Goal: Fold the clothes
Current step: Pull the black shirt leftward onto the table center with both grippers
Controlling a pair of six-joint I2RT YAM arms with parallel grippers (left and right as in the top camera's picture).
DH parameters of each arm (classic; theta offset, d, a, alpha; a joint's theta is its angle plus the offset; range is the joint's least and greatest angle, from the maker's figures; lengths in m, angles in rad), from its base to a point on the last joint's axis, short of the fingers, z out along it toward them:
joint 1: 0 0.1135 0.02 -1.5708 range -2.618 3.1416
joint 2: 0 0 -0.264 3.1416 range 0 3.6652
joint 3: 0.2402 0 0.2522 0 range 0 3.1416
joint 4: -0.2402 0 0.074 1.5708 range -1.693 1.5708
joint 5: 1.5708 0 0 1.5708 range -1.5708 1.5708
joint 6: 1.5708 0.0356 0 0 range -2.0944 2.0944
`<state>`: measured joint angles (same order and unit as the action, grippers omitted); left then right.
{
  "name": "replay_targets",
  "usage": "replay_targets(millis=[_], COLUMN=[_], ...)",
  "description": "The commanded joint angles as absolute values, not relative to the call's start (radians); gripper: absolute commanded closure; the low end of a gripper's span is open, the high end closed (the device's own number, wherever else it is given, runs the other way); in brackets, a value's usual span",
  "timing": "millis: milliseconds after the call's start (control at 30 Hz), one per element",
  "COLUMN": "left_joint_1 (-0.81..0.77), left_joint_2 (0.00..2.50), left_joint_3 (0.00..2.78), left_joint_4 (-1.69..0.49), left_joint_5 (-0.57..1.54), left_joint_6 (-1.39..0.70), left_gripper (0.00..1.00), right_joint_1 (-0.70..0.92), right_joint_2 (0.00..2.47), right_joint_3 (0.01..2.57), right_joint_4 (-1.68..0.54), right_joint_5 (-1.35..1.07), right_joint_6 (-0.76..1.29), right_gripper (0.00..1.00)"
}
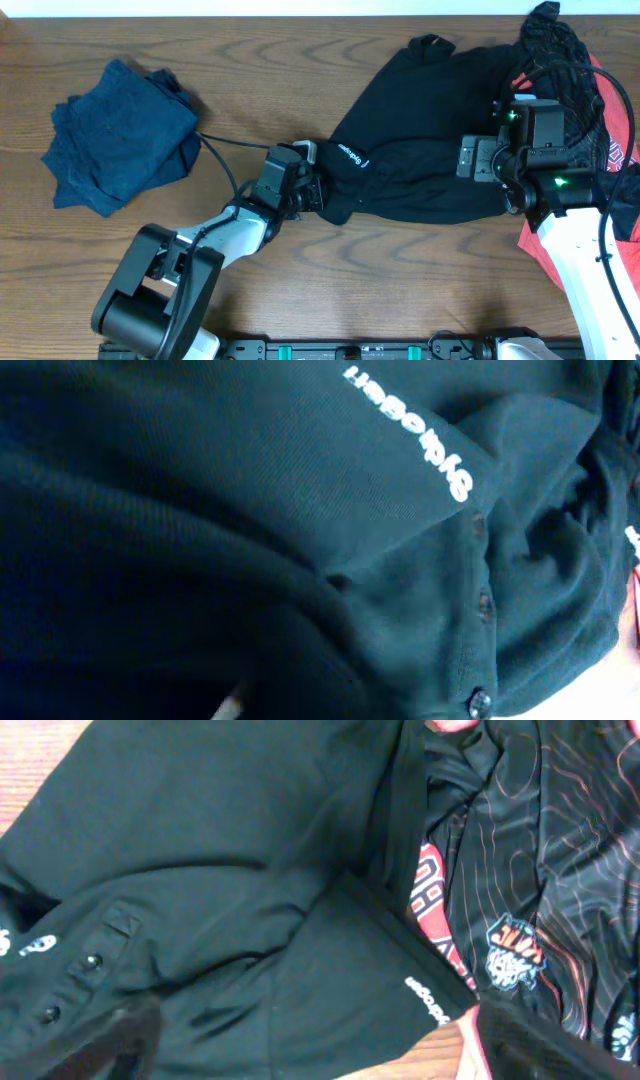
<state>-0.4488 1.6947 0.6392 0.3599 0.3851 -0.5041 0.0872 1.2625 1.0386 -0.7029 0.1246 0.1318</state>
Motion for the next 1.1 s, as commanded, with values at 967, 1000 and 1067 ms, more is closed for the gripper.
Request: replay_targets(millis=[967, 1000, 1067], left_joint_1=[-0.333, -0.351, -0.385], left_joint_2=[1.612, 1.629, 1.674], left_joint_3=[0.914, 0.911, 0.909], left_joint_4=[-0.345, -0.324, -0.277], left_joint_5=[0.418, 0.418, 0.418], left_joint_6=[-0.557, -0.597, -0.693], left_gripper=[0.02, 0.02, 0.02], right_joint_1=[0.081, 0.081, 0.081], right_joint_2=[1.255, 1.255, 1.255], right_joint_3=[1.048, 1.048, 1.048], right_joint_4=[-0.712, -0.712, -0.712], right_joint_5=[0.13, 0.13, 0.128], right_joint_6=[0.149, 0.149, 0.149], right_gripper=[0.01, 0.01, 0.01])
